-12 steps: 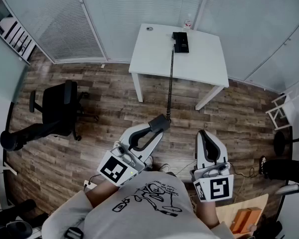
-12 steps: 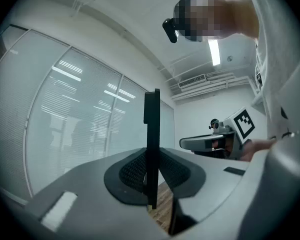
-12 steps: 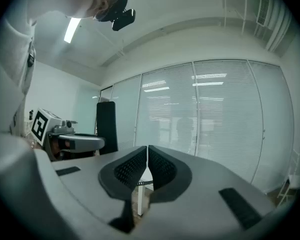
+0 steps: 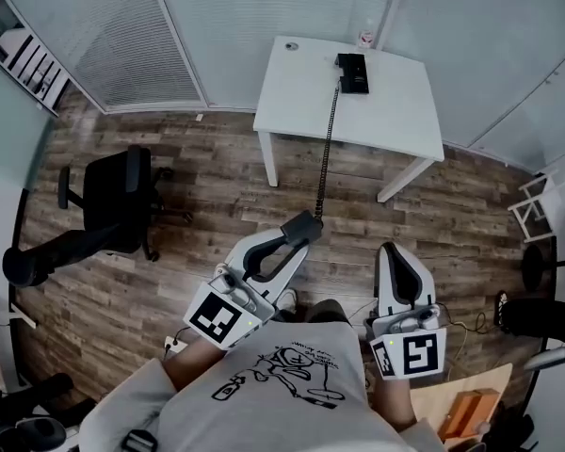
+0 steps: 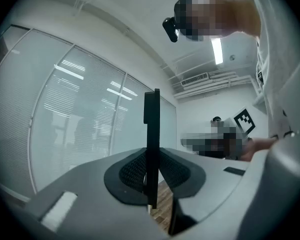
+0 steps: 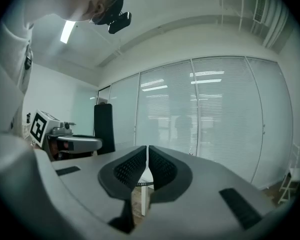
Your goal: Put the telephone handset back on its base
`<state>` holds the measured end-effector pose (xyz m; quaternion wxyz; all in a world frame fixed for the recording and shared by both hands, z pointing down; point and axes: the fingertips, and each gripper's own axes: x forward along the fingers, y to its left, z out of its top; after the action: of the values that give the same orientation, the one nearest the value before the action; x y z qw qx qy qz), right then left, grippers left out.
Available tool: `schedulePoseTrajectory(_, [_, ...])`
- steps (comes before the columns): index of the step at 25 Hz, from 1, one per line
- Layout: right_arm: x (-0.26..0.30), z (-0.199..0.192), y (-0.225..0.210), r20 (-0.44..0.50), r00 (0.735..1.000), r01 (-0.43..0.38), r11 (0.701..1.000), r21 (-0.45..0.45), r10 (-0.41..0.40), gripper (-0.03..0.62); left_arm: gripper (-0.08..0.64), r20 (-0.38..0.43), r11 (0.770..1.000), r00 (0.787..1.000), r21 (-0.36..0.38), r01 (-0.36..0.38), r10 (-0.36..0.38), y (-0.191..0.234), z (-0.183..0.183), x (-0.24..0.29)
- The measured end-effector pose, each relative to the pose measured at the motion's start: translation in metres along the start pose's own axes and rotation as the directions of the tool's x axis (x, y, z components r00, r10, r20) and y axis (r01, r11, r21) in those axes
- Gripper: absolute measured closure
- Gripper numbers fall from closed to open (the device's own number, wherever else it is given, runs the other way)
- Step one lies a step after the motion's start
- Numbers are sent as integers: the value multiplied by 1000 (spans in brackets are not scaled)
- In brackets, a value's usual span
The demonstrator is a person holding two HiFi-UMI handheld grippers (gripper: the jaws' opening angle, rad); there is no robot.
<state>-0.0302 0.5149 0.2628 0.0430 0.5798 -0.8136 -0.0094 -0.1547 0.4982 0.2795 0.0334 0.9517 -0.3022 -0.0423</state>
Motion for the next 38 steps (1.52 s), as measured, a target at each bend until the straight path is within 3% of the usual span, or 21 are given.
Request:
schedulePoseTrajectory(15, [46,-6,-3,-5,999,-47,998,36,48,580,492,-28,1000,999,8,-21,21,34,-5,13])
schedulePoseTrajectory(38, [139,-30,-184,-19,1000,-1,993,119,4,580,492,-117,999,993,38,-18,23,90,-25,200])
